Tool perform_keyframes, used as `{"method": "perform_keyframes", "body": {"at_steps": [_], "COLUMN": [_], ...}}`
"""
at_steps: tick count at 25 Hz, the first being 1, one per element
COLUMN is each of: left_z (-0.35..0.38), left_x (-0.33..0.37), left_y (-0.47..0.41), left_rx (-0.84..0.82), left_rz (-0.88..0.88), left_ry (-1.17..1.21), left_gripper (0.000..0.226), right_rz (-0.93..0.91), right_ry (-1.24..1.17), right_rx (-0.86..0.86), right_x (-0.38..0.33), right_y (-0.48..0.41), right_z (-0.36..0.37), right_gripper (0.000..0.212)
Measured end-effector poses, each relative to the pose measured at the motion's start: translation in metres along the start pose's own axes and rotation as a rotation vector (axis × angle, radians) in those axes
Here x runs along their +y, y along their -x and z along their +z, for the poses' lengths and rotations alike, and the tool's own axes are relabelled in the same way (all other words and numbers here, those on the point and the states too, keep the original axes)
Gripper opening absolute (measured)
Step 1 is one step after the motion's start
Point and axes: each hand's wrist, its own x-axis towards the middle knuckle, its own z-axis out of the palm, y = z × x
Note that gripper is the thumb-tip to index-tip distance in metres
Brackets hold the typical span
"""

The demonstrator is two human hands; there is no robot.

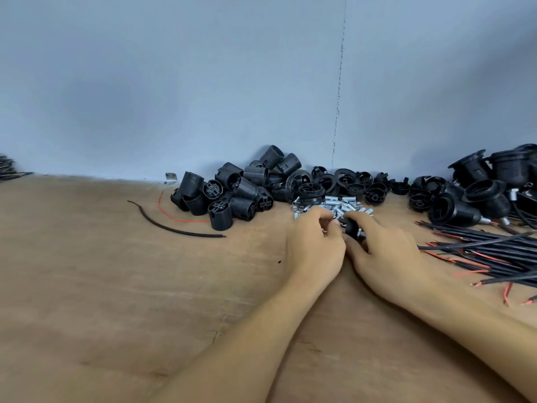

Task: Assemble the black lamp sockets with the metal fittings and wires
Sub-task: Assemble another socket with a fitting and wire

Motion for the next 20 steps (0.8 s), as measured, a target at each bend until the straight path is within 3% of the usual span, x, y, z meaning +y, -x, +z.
{"method": "perform_keyframes", "body": {"at_steps": [3, 6, 8, 11, 14, 20], "left_z": [-0.013, -0.035, -0.052, -0.071, -0.080, -0.088], "left_x": [-0.002, -0.002, -0.002, -0.014, -0.024, -0.029], "left_y": [-0.002, -0.006, -0.014, -0.024, -0.026, -0.027], "left_rx": [0.101, 0.356, 0.503, 0.486, 0.381, 0.475], "left_rz": [0.062, 0.173, 0.154, -0.091, -0.316, -0.243], "left_ry": [-0.157, -0.383, -0.456, -0.562, -0.550, -0.518], "left_gripper": [0.021, 0.035, 0.049, 0.068, 0.067, 0.056], "right_rz": [-0.008, -0.047, -0.099, -0.136, -0.130, -0.120], "right_ry": [-0.033, -0.071, -0.078, -0.077, -0.098, -0.130], "right_rx": [-0.028, -0.040, -0.078, -0.115, -0.118, -0.091], "right_x": [0.001, -0.001, -0.006, -0.009, -0.007, -0.004], "right_y": [0.004, 0.010, 0.013, 0.015, 0.014, 0.012], "right_z": [-0.006, -0.009, -0.012, -0.012, -0.013, -0.010], "right_gripper": [0.041, 0.041, 0.040, 0.043, 0.043, 0.041]}}
